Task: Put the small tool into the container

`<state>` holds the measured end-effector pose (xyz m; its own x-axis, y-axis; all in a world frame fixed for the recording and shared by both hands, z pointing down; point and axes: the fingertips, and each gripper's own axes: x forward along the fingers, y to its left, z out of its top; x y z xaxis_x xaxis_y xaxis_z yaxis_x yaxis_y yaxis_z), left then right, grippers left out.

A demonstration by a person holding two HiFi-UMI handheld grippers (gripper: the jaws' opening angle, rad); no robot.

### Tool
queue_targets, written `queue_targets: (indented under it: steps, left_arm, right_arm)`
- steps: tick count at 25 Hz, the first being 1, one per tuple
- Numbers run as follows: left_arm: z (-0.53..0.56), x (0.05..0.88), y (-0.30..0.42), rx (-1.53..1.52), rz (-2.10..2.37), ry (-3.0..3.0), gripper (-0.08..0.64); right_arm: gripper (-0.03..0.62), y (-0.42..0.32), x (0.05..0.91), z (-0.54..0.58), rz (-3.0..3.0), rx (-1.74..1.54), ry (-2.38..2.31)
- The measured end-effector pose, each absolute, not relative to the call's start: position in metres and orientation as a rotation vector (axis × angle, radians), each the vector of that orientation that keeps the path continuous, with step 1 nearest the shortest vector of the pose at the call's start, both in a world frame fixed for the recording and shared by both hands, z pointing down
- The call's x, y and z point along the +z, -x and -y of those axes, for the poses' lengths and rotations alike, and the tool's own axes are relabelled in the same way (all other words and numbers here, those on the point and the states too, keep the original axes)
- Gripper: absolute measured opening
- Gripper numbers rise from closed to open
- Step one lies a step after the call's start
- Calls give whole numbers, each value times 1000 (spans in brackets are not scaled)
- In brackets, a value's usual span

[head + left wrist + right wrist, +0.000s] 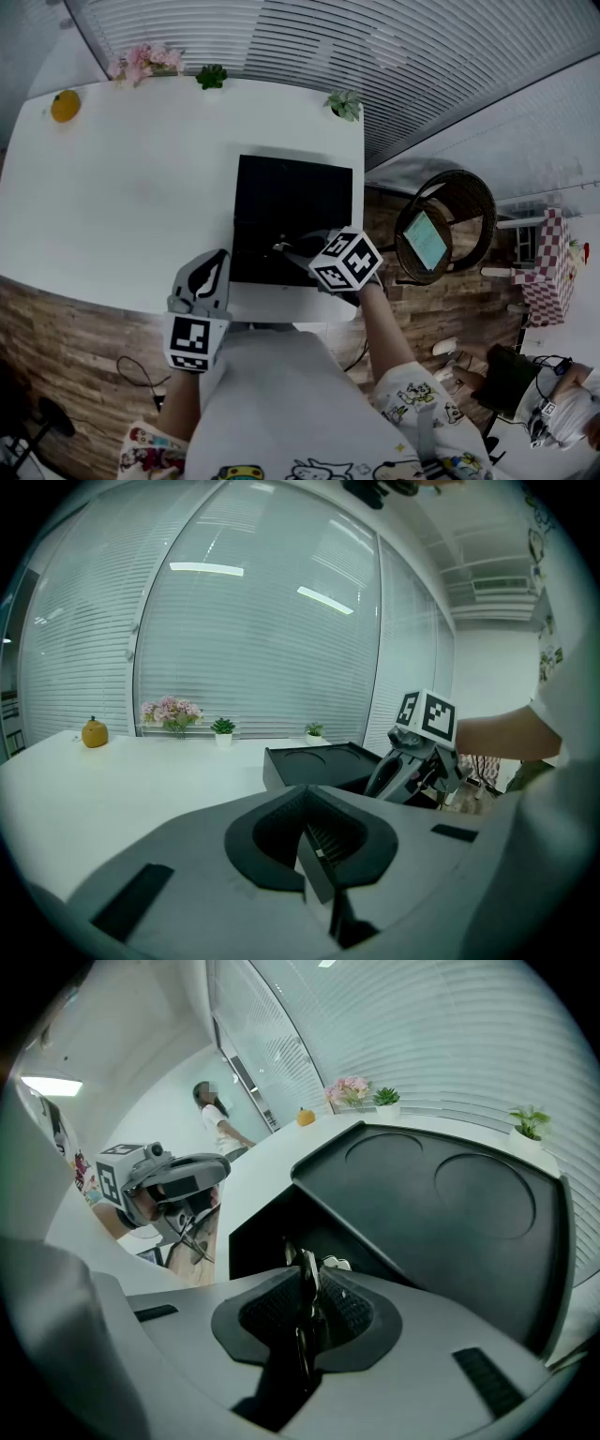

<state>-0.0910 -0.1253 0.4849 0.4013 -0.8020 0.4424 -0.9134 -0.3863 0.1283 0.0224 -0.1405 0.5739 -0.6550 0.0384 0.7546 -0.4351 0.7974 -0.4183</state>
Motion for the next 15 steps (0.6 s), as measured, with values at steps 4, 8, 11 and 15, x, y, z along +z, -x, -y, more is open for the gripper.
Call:
queue_targets:
  steps: [4,8,11,15]
  left_arm:
    - [125,486,92,442,1486,-2308,6]
    - [125,487,93,443,1488,-2306,6]
    - [125,488,94,443,1490,-2303,6]
    - [124,488,95,446,1493,-2300,6]
  right_arm:
    - [43,-22,577,142,2164,728,-307]
    - [71,-20,581,142,2149,702,-308]
    - [92,-19,583,141,2145,696,-305]
    - [122,-18,584,141,2147,699,-308]
